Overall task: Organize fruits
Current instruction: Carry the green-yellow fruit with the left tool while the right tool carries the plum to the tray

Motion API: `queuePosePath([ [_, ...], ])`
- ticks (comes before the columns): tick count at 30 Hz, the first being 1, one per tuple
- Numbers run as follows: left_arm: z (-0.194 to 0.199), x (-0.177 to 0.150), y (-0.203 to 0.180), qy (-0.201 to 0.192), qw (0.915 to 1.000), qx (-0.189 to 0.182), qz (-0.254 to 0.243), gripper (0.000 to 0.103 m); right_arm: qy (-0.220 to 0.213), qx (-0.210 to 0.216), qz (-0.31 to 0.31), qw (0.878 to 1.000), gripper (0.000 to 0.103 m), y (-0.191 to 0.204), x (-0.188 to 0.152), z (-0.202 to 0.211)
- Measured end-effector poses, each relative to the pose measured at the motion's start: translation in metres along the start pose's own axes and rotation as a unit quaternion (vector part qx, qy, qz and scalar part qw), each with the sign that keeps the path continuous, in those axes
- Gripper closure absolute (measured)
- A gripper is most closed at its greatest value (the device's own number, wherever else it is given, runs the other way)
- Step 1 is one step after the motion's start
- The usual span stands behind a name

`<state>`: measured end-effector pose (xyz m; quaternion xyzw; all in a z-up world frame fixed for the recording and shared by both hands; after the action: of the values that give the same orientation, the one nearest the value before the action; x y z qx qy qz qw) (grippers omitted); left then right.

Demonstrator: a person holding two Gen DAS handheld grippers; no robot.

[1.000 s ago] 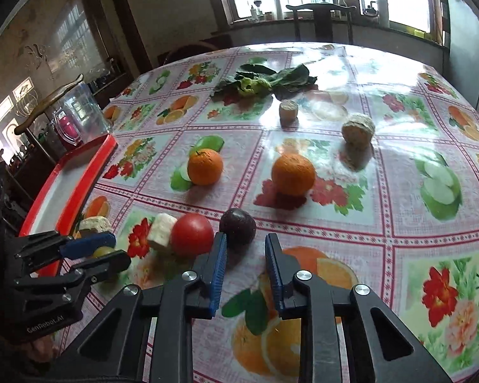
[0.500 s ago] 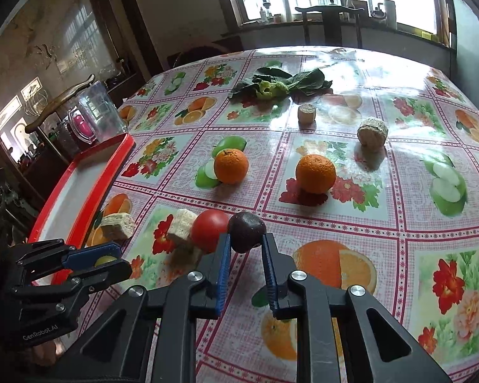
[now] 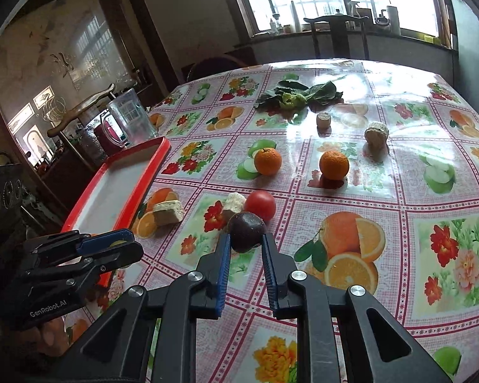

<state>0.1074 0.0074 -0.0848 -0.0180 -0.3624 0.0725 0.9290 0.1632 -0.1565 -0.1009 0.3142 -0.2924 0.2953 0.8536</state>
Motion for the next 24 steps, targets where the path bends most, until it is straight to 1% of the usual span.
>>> queuePosePath([
  [13,0.037,-0.003,0.034,-0.029,0.999,0.021,0.026,0.081,-0.007,0.022,0.019,1.0,0.083,0.041,0.004,-0.001],
  [24,0.048,-0.01,0.061,-0.037,0.9976,0.028,0.051,0.081,0.005,0.031,0.033,0.999,0.083,0.066,-0.001,-0.012],
])
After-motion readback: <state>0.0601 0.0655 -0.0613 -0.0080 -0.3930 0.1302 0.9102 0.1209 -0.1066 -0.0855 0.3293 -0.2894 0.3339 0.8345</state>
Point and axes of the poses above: each gripper's, at about its wrist camera, not at the fingertips, and z roughly against the way its jaws point, y to its left, x to its top, the point moved 10 cm from there along -z, roughly the way its jaws point, and after that the axes turned 8 degrees about x, right-handed, at the moved point
